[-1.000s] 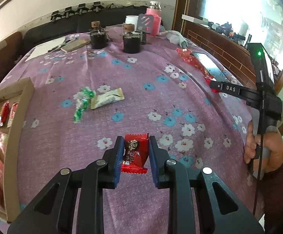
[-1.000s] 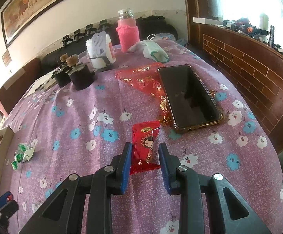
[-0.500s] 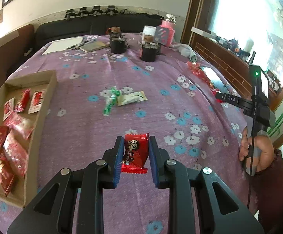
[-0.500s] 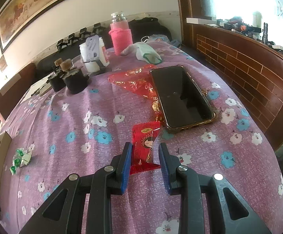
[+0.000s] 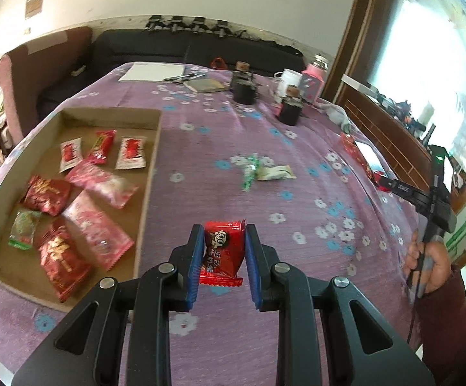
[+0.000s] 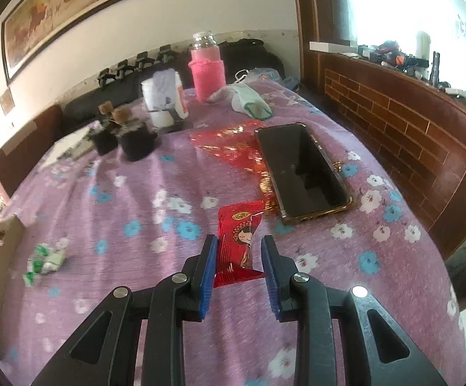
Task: Organize snacks
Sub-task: 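Carry the small red candy with the left tool over the box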
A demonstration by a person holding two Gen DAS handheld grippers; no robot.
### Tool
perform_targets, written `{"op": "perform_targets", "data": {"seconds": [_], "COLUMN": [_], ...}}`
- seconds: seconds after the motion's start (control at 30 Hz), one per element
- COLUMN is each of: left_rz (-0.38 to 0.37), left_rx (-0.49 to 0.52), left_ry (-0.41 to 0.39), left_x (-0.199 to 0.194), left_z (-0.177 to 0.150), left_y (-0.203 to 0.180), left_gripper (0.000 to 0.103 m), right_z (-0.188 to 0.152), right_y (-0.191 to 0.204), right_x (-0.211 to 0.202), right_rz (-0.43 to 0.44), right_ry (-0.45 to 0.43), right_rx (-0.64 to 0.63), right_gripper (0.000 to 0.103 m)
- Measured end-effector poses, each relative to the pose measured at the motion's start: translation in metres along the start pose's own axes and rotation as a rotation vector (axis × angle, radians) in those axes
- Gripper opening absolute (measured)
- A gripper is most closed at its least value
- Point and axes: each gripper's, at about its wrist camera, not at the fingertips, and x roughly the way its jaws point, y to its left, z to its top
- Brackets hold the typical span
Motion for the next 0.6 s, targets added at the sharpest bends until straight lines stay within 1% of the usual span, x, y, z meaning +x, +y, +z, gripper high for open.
{"op": "perform_targets", "data": {"seconds": [0.03,0.1,0.27,0.47,0.6], "left_rz": [-0.002,-0.005,-0.005,0.022,0.052], "left_rx": [-0.014,-0.028,-0.056,-0.094,-0.128], "left_ry": [0.002,0.005,-0.005,-0.027,-0.045], "left_x": [-0.001,-0.001,-0.009,-0.025,-0.035], "left_z": [0.000,-0.002,-0.004,-0.004,-0.003], "left_y": [0.005,0.011,0.027,0.051,0.072], "left_gripper": [0.022,0.022,0.022,0.022,0.022], "right_z": [0.000,0.000,-0.001,-0.006,-0.012], "right_y": [0.003,0.011,0.043,0.097,0.131], "right_x": [-0.006,-0.014,-0.036,-0.054,-0.059], "right_rz": [0.025,0.047,0.117,0.229,0.287], "right_ry": [0.003,0.001,-0.013,-0.001,0.012], "right_rx": [0.006,-0.005,-0.067,-0.150,-0.209], "right_gripper": [0.029,0.029,0.029,0.029,0.029]}}
